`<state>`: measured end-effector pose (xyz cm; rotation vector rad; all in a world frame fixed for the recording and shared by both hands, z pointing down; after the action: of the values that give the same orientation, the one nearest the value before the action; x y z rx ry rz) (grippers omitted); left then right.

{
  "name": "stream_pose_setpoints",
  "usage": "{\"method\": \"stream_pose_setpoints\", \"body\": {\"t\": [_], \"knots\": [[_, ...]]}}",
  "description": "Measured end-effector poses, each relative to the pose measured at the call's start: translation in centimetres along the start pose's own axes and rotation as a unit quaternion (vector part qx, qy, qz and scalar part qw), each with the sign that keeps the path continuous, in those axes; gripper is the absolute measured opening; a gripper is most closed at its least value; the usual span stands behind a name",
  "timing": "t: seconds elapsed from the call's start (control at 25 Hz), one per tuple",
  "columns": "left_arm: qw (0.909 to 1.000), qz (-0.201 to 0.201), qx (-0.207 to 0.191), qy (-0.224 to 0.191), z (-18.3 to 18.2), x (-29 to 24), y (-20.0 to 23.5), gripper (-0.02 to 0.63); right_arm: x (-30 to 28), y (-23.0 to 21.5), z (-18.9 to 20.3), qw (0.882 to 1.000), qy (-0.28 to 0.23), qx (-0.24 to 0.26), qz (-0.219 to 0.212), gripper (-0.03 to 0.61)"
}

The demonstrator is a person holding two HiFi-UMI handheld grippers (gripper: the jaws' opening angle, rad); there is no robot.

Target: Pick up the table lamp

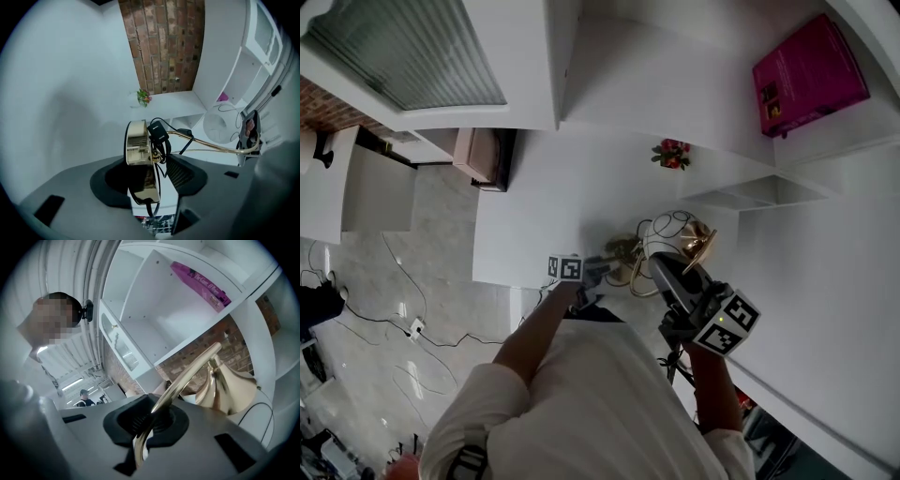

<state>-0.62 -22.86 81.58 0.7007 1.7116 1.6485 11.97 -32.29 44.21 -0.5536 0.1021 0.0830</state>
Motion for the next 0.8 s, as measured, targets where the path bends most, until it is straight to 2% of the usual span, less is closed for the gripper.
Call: {"method": "stream_pose_setpoints", "body": {"t": [0.12, 0.4, 0.8], "knots": [[0.9998, 0.017, 0.012, -0.006, 0.3, 0.6, -0.5, 0.227, -0.6, 1.3, -0.1, 1.000, 0.008, 0.022, -0.005, 0.011], [0.9995, 0.027, 0.010, -0.010, 0.4, 2.7, -2.1, 0.216, -1.9, 4.4, -0.9, 0.999, 0.005, 0.047, -0.019, 0.011], [0.9992, 0.035, 0.001, 0.017, 0.1, 7.2, -3.6, 0.161, -3.5, 9.0, -1.1, 0.998, 0.001, 0.064, -0.015, 0.015]]}}
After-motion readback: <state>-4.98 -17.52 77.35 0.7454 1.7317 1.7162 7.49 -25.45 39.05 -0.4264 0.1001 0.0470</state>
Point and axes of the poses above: the fingertips, and each gripper's own axes: x backward along the fingers, y to its left, z out of its underside, the point moved 10 cm from there along x, backward along the fingers, and after that the axes turned 6 degrees about x, right-handed, at the moved point
